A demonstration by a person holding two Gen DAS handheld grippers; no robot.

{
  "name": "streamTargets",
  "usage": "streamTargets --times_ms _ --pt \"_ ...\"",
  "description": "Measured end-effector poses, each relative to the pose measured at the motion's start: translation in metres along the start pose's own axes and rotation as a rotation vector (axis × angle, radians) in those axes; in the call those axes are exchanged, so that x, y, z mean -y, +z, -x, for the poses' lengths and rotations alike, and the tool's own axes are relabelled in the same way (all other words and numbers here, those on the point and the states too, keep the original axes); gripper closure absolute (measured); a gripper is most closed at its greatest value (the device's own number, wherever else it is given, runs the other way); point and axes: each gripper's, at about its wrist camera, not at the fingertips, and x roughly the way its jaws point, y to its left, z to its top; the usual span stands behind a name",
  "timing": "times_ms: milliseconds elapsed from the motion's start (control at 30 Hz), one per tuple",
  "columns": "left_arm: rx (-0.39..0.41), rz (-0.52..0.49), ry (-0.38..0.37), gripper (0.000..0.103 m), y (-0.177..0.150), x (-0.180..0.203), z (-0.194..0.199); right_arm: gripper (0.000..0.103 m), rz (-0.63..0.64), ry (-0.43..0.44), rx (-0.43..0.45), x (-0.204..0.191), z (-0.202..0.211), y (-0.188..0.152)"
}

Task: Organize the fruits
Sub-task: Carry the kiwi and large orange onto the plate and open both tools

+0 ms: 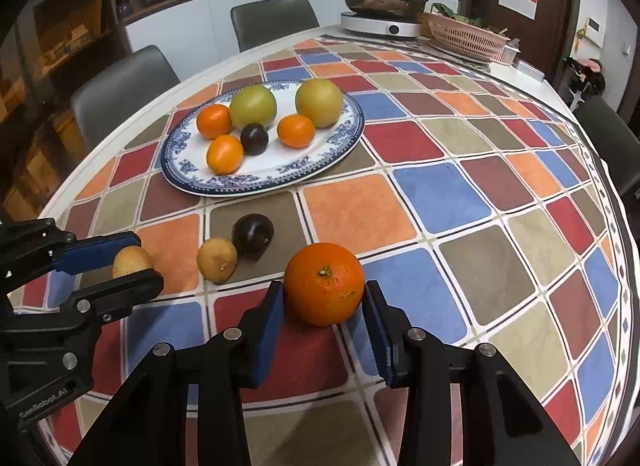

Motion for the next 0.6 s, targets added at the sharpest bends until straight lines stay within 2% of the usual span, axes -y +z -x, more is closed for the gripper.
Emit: streamTargets --times_ms 300,600 --pt "0.044 0.026 -0.003 0.075 -0.002 -0.013 0.027 0.062 0.008 0.004 0.061 -0.017 0.037 0.003" --pt "0.125 0.054 -0.005 0.075 0.000 -0.033 0.059 0.062 0.004 0.028 0.115 -0.040 0.064 0.015"
